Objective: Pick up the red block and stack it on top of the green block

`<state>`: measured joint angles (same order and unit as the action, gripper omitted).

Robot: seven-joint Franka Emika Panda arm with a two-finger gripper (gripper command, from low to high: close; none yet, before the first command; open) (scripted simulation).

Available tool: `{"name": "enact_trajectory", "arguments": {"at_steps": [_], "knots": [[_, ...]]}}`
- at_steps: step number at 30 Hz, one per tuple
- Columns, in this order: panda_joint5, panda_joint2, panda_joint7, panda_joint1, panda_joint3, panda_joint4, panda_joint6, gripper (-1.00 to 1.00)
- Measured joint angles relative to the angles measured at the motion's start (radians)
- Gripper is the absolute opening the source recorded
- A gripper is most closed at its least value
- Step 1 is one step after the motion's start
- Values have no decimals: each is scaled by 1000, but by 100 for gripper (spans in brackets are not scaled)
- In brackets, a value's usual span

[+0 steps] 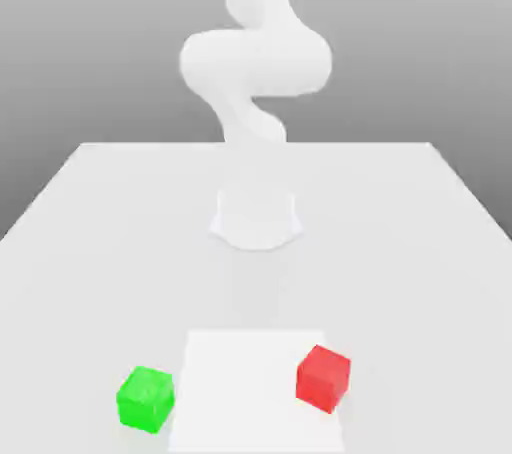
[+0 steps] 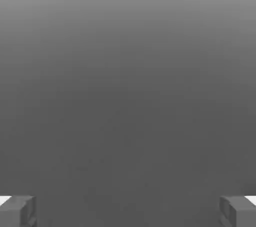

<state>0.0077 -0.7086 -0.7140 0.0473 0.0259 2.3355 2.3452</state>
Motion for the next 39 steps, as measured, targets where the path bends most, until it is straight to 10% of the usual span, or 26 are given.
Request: {"name": "enact_trajectory", "arguments": {"at_steps": [27,28,39], "knots": [[54,981,752,224,32,288,550,0],[59,1006,755,219,27,284,571,-100],[26,885,732,225,40,302,468,-100]]}}
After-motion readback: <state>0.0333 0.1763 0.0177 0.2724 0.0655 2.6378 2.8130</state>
